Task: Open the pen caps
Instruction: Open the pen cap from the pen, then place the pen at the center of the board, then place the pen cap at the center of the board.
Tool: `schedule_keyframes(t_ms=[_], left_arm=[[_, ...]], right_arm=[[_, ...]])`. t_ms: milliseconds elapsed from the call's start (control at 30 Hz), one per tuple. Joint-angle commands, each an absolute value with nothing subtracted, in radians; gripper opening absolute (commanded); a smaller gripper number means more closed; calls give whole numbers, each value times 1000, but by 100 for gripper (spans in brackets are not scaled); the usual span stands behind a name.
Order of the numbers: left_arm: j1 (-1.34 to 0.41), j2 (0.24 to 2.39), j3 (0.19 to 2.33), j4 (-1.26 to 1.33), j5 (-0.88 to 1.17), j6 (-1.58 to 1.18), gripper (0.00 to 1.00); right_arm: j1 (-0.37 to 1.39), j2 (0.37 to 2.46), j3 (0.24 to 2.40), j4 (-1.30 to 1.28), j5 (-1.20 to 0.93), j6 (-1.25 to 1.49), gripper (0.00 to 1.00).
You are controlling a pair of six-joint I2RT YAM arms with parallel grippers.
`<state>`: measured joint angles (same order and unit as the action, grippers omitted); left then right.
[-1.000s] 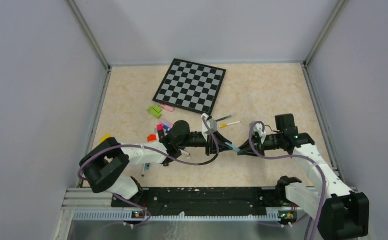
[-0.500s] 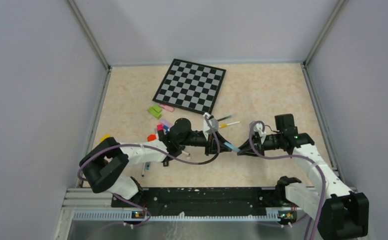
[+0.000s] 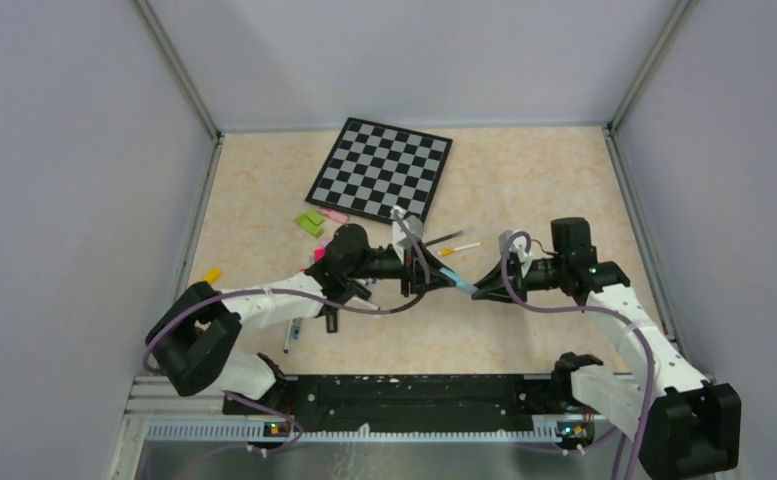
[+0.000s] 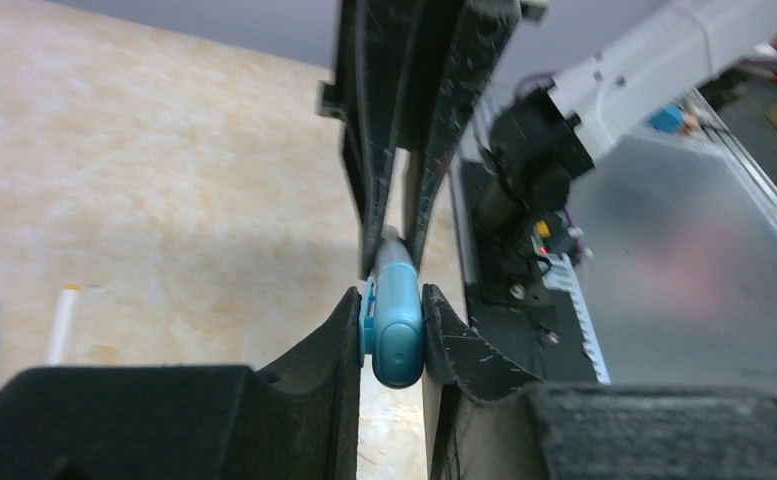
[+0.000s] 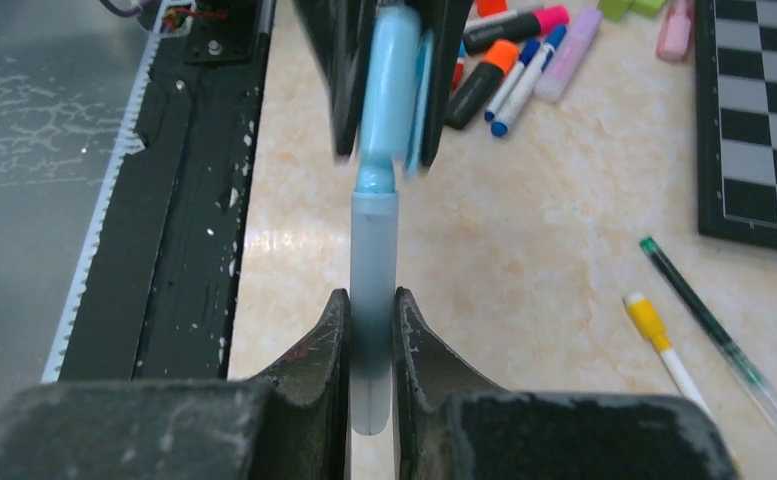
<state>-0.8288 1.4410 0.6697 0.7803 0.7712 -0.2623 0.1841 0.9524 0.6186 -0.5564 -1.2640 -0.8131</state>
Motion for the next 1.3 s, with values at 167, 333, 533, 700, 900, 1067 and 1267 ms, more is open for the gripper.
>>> schedule_keyframes(t_ms=[167, 333, 533, 700, 900, 1067, 1267], left_arm=[[-644, 1251, 824, 810, 718, -331, 0], [-636, 1248, 890, 692, 670, -330, 0], [-637, 1311, 858, 604, 443, -483, 0], [-644, 1521, 981, 531, 407, -592, 0], [-665, 1780, 1178, 463, 315, -610, 0], [-665, 1974, 1354, 342, 197, -572, 0], [-665, 2182, 1575, 222, 170, -523, 4]], right_arm=[[190, 969, 648, -575, -1240, -728, 0], [154, 947, 641, -458, -1156, -579, 0], [12, 882, 612, -176, -731, -224, 0], [-66, 921, 616, -118, -474, -92, 0], [-72, 1068, 691, -113, -403, -30, 0], [-116, 1284, 849, -140, -413, -23, 0], [-180, 1536, 996, -131, -471, -27, 0]])
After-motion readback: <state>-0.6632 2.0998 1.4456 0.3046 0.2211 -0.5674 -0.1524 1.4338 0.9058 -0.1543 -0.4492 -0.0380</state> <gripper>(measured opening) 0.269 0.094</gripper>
